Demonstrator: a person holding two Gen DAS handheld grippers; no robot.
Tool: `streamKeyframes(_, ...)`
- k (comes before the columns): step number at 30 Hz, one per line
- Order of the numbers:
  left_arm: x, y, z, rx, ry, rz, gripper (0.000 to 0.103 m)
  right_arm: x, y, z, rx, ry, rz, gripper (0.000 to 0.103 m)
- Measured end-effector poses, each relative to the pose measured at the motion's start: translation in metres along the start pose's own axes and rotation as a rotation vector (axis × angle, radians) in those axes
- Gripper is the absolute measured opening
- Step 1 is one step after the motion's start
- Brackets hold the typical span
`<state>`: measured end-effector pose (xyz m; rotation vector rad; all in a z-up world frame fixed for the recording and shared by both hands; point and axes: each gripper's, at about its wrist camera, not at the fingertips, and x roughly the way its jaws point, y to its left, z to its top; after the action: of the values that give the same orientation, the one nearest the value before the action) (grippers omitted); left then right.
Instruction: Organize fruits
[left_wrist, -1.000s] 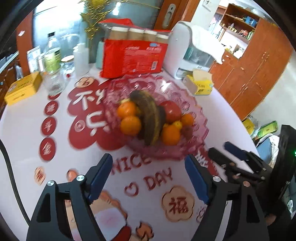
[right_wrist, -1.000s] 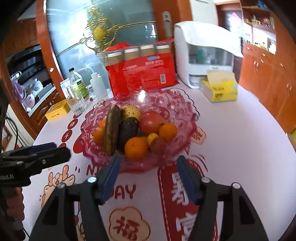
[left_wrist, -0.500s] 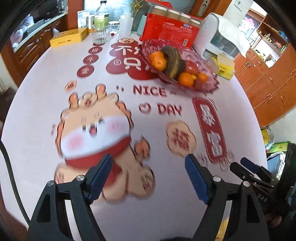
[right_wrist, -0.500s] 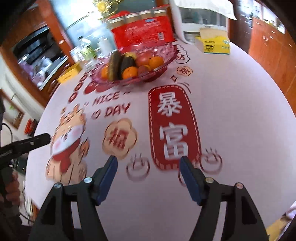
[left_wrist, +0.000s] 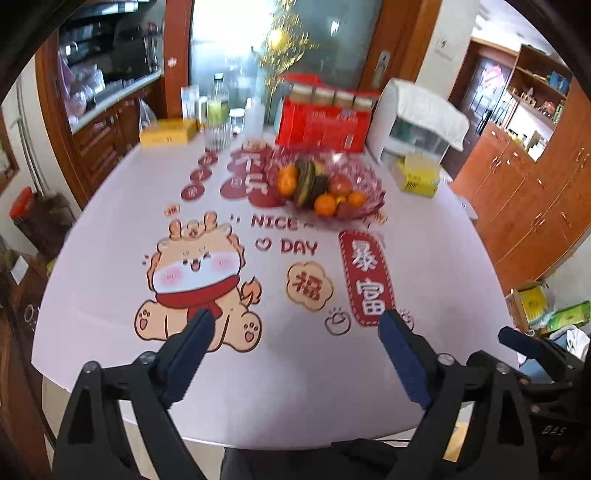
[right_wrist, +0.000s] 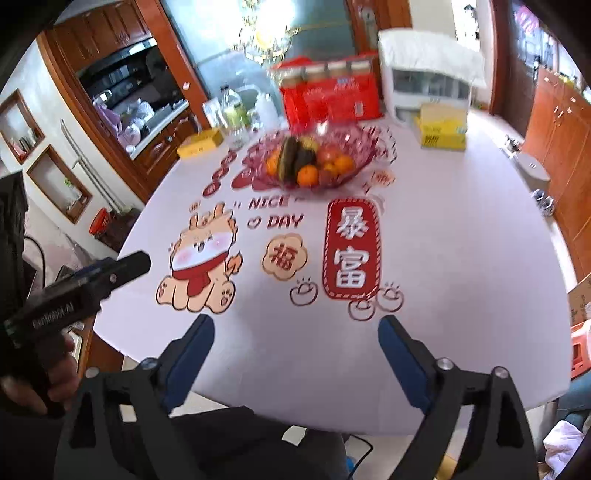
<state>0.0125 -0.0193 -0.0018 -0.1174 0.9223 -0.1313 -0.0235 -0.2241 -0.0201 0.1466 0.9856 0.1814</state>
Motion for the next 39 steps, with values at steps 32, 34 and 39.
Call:
streamKeyframes(32,-0.029,-0.031,-0.032,-0.037,-0.112,0.233,0.103,-0.004,0.003,-0.014,-0.075,-0.071,0.027,0.103)
streamKeyframes(34,-0.029,-0.031,-0.032,-0.039,-0.112,0.233,0.103,-0.005,0.003,-0.014,-0.074,-0.071,0.024,0.103)
streamKeyframes(39,-0.026,-0.032,-0.030,-0.033,-0.105,0.219,0.103,-0.005,0.001,-0.014,-0.068,-0.069,0.021,0.103)
